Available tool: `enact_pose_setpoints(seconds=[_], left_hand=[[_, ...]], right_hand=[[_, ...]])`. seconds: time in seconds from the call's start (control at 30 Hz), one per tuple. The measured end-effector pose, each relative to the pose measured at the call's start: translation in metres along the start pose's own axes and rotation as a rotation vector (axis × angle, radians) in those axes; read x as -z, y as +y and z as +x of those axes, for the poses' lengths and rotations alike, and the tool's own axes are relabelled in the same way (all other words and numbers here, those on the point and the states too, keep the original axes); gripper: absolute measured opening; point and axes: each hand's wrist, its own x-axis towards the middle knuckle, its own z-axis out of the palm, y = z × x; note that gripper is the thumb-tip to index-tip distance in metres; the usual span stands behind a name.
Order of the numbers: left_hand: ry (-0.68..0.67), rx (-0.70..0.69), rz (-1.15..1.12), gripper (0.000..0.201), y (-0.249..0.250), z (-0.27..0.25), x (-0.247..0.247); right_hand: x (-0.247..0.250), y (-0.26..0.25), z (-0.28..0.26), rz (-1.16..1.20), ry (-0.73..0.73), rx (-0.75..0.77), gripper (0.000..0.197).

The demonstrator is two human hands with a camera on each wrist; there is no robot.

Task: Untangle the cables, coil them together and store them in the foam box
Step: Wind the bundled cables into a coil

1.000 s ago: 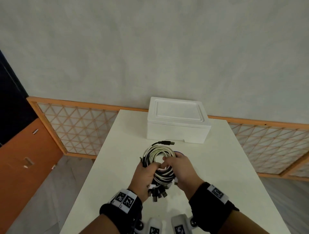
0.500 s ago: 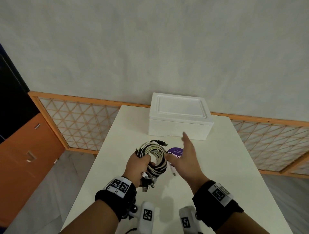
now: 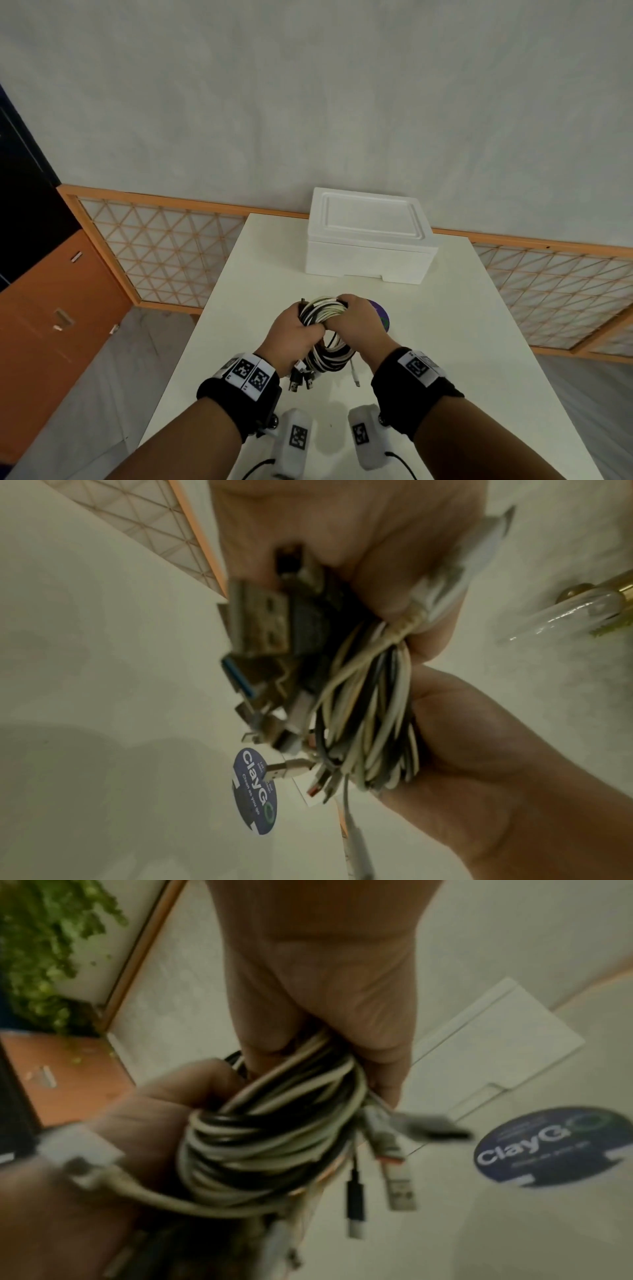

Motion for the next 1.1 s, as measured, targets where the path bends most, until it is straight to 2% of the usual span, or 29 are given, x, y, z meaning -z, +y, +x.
enact_pose_setpoints(seconds=[0.07, 0.2, 0.3, 0.4, 0.47, 0.57, 0.7, 0.77, 0.87, 0.93, 1.03, 1.1], left_hand=[[0.03, -0.014, -0.019, 0.017, -0.004, 0.001, 0.0], [0.107, 0.002, -0.067, 0.019, -0.011, 0.005, 0.0], [0.101, 0.012, -0.141, 0.031, -0.016, 0.002, -0.003], [0.083, 0.023, -0.258, 0.031, -0.019, -0.002, -0.004], [0.023, 0.07, -0.321, 0.028, -0.017, -0.001, -0.003], [-0.086, 0.113, -0.355, 0.027, -0.015, 0.002, -0.001], [-0.114, 0.213, -0.4, 0.031, -0.012, 0.0, -0.001], [-0.136, 0.296, -0.467, 0.032, -0.013, -0.001, -0.001], [-0.2, 0.379, -0.586, 0.04, -0.013, -0.002, 0.001], [-0.217, 0.389, -0.616, 0.037, -0.012, -0.002, 0.002], [-0.197, 0.374, -0.643, 0.034, -0.009, 0.0, 0.005], [-0.184, 0.383, -0.645, 0.039, -0.01, 0.001, 0.004]], right_hand=[[-0.006, -0.001, 0.0, 0.114, 0.026, -0.105, 0.021], [-0.017, 0.002, -0.005, 0.553, -0.017, -0.352, 0.038], [-0.021, 0.003, -0.006, 0.747, 0.006, -0.373, 0.038], [-0.021, 0.004, -0.005, 0.749, 0.007, -0.359, 0.03], [-0.02, 0.004, -0.007, 0.73, -0.006, -0.356, 0.018], [-0.021, 0.006, -0.003, 0.691, 0.01, -0.372, 0.013], [-0.021, 0.007, 0.007, 0.614, 0.035, -0.344, 0.028], [-0.022, 0.006, 0.009, 0.672, 0.015, -0.328, 0.037], [-0.025, 0.009, 0.01, 0.726, -0.035, -0.311, 0.03], [-0.028, 0.012, 0.011, 0.736, -0.072, -0.319, 0.026], [-0.028, 0.01, 0.011, 0.761, -0.063, -0.253, 0.045], [-0.024, 0.009, 0.01, 0.745, -0.07, -0.192, 0.035]])
